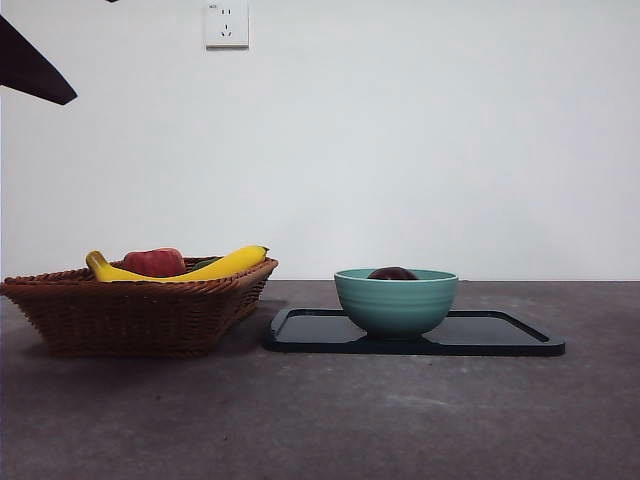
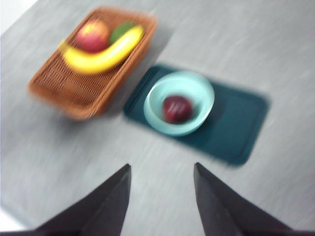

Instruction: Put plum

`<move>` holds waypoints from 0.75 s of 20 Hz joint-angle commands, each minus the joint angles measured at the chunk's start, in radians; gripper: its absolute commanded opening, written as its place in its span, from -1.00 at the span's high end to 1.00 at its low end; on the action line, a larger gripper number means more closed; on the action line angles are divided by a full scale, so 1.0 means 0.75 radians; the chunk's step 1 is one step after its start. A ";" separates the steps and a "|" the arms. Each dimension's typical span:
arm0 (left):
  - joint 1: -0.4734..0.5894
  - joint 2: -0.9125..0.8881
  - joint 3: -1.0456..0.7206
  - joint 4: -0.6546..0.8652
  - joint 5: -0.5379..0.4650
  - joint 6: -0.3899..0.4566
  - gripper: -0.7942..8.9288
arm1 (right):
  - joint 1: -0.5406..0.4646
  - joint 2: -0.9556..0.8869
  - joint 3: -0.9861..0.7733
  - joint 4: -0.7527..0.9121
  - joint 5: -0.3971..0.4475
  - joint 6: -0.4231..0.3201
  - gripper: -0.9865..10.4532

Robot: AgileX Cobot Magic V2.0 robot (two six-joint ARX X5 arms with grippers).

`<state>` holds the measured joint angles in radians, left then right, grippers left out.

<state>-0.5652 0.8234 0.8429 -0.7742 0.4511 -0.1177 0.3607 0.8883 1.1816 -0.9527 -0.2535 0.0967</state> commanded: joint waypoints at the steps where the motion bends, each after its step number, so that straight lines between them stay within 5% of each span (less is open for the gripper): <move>1: -0.006 0.006 0.015 0.015 0.008 0.015 0.07 | 0.016 -0.094 -0.152 0.020 -0.052 0.002 0.47; 7: -0.006 0.006 0.015 0.015 0.009 0.015 0.07 | 0.016 -0.357 -0.479 0.051 -0.154 0.038 0.47; 15: -0.006 0.006 0.015 0.015 0.009 0.014 0.07 | 0.016 -0.412 -0.492 0.053 -0.157 0.046 0.47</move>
<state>-0.5652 0.8234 0.8429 -0.7738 0.4511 -0.1173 0.3664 0.5747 0.8032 -0.9230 -0.3672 0.1211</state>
